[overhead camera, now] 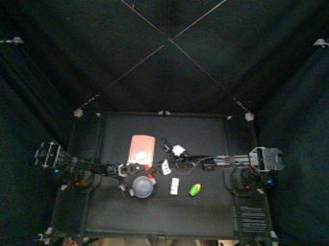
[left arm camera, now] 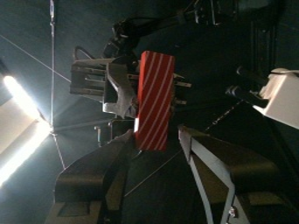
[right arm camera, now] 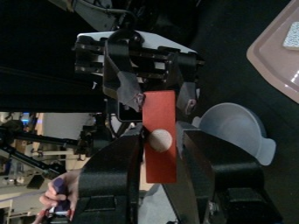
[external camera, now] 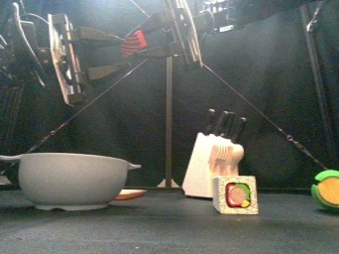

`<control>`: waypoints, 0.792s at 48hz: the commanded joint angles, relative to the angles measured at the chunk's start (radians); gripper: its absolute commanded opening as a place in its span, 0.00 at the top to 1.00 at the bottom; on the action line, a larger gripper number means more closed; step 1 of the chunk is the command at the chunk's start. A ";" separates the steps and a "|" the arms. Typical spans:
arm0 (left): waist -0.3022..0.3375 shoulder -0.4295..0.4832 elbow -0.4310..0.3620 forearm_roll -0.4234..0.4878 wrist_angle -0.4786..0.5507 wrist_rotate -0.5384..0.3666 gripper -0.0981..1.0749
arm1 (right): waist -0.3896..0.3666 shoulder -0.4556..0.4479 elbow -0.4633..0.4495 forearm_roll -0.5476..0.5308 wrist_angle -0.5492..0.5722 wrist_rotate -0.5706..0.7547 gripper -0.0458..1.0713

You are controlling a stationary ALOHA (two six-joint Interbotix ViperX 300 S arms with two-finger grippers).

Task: Hand over salmon

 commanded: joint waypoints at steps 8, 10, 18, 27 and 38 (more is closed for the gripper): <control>-0.002 0.043 -0.038 -0.008 -0.018 0.034 0.22 | 0.000 -0.040 -0.002 0.002 -0.014 -0.002 0.48; -0.003 0.046 -0.040 -0.006 -0.021 0.034 0.22 | 0.002 -0.040 0.000 0.000 -0.014 -0.002 0.48; -0.002 0.046 -0.038 -0.008 -0.034 0.035 0.23 | 0.000 -0.040 0.000 0.002 -0.014 -0.002 0.48; -0.002 0.046 -0.034 -0.006 -0.037 0.037 0.28 | 0.000 -0.040 0.002 0.002 -0.014 -0.002 0.48; -0.002 0.046 -0.028 -0.011 -0.037 0.035 0.37 | 0.000 -0.040 0.018 -0.009 -0.060 -0.005 0.47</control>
